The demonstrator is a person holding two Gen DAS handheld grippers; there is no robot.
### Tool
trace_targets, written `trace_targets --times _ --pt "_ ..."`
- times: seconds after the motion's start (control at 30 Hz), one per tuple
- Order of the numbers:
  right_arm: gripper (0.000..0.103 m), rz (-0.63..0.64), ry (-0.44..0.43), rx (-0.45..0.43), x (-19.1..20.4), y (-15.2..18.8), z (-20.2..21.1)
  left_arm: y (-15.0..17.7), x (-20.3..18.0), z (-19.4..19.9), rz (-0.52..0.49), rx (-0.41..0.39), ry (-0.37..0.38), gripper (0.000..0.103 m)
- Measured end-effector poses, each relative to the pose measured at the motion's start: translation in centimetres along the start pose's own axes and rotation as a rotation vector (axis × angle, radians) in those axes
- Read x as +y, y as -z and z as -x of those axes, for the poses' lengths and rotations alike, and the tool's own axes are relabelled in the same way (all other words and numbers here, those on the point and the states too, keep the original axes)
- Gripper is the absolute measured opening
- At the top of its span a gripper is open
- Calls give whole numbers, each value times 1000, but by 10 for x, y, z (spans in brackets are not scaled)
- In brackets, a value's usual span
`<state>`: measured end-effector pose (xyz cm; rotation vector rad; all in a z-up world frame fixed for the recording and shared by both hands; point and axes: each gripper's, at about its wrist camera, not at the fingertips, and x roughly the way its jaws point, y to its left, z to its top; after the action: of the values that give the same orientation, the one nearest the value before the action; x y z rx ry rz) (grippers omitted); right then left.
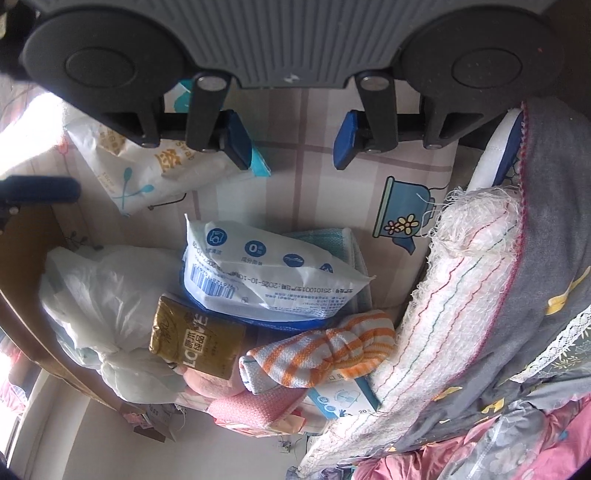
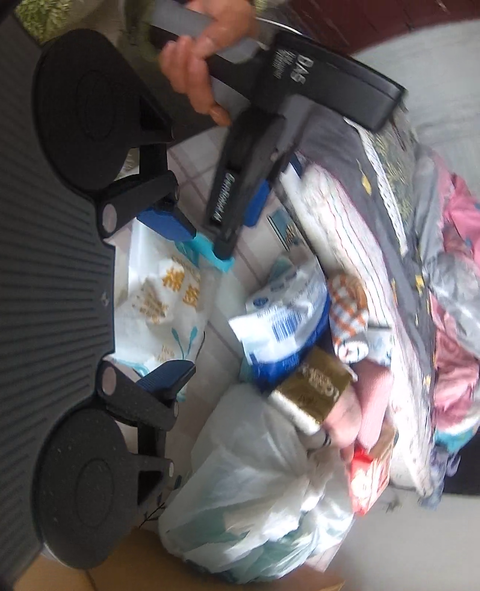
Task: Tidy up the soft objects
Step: 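Close the right gripper on the cotton-swab bag and lift it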
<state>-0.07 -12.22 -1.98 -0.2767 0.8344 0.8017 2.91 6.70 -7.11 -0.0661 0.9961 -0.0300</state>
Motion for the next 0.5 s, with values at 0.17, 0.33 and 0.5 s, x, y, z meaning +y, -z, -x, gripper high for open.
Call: trace_targets --times 0.17,0.33,0.5 --pt "83 189 -65 81 32 -1 -15 2 8 12 35 -24 -19 50" --pt "84 287 -20 135 43 8 -42 8 15 22 54 -36 -37 50" --pt "73 345 69 117 48 16 -54 10 21 30 79 -47 -46 50"
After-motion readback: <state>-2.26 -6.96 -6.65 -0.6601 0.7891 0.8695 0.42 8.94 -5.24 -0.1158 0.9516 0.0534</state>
